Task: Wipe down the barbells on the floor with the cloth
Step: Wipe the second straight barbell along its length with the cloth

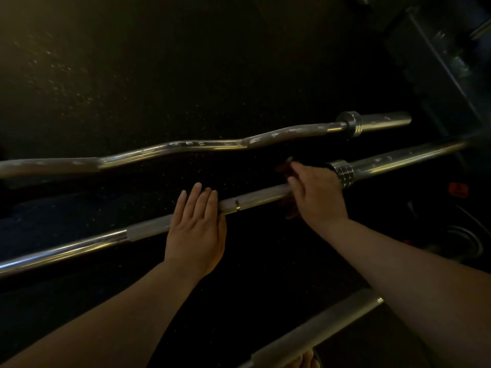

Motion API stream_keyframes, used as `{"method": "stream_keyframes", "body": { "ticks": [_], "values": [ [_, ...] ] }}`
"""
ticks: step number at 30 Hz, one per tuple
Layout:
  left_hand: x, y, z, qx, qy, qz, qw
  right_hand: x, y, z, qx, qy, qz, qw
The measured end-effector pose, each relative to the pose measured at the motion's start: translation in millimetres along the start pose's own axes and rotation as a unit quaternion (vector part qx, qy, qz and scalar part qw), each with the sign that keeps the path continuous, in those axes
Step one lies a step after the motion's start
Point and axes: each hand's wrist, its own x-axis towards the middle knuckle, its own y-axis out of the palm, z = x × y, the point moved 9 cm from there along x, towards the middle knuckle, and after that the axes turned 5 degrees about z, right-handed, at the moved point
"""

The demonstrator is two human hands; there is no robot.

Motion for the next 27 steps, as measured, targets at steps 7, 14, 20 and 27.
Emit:
{"method": "stream_keyframes", "body": {
  "ticks": [7,14,20,27],
  "values": [
    [0.7,0.4,-1.7,0.030,-0.025,-0.013,0.999,-8.8,37.5,66.4,-0.026,-0.059,0.058,0.996],
    [1.6,1.4,-1.0,0.025,-0.009,-0.010,1.000,-7.6,9.1,-17.7,0.034,0.119,-0.041,0.992],
    [2.4,3.8,-1.7,0.052,-0.032,-0.016,0.998,-10.1,47.5,89.3,-0.022,-0.056,0.054,0.997],
    [1.4,1.5,-1.8,0.026,-0.003,-0.010,1.000,2.8,11.7,16.5,0.062,0.064,-0.022,0.996]
  ]
}}
